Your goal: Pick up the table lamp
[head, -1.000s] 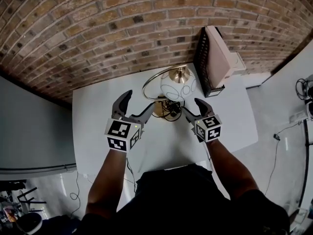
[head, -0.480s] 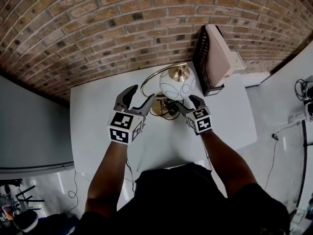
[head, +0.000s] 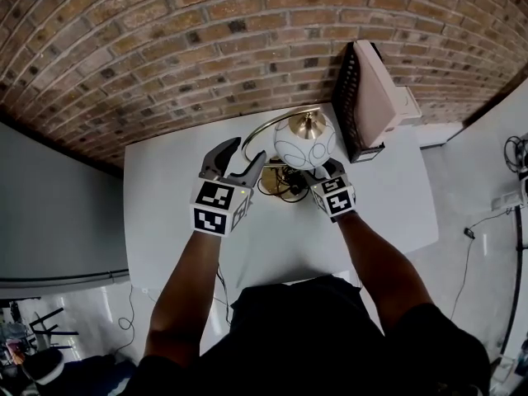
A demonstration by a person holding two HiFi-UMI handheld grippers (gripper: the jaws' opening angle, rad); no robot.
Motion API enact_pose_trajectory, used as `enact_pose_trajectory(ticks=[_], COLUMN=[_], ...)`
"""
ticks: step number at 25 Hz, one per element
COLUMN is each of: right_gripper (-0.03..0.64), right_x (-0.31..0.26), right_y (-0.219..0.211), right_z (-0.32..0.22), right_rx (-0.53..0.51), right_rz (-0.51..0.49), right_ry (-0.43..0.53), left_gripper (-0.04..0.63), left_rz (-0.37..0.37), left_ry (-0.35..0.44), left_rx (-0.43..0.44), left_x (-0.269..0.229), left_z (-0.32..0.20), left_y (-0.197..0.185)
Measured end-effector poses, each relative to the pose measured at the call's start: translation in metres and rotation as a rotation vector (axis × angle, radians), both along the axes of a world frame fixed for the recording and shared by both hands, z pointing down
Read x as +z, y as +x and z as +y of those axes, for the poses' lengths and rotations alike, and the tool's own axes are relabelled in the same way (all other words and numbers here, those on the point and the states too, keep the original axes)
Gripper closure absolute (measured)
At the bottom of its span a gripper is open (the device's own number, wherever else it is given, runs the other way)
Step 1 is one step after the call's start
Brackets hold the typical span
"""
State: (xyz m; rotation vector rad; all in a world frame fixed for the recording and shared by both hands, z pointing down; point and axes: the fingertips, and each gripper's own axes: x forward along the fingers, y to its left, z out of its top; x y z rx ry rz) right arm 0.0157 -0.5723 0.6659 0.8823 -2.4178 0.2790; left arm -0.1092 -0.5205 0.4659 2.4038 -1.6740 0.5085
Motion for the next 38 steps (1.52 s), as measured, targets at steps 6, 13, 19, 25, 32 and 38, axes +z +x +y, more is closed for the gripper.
enact_pose_trajectory(ticks=[6,13,19,25,32,38], right_gripper=[0.399,0.45,0.539,0.549,0.549,0.546], right_x=[0.009,0.013,0.018,0.019,0.021,0.02], right_y=[-0.008,-0.015,-0.022,-0.022,-0.022,-0.021], right_z=[-0.003,-0.005,-0.003,-0.003,-0.004,-0.003], right_rx=[-0.01,-0.013,-0.011,-0.014,-0.049,-0.053], right_rz=[0.021,0.038,0.042,0.017,-0.035,-0.08], right_ry=[-0.003,-0.001,0.005,0.009,-0.013,-0.008], left_gripper=[0.437,0.532,0.563,0.563,0.563,0.563], left_rz=[-0.009,-0.02,-0.001,0.014,0.035,0.039], left_ry=[-0.005,-0.004,0.003,0.001,0.007,0.008], left_rx=[-0.013,-0.043,-0.027,-0.001,0.009,-0.001], left_x=[-0.002,-0.002,-0.002,-0.002,-0.003,-0.003], left_z=[-0.001,-0.005,-0.005,-0.005,-0.005,-0.005], left_y=[-0.004,-0.007,-0.004,-0.004,-0.004,-0.004])
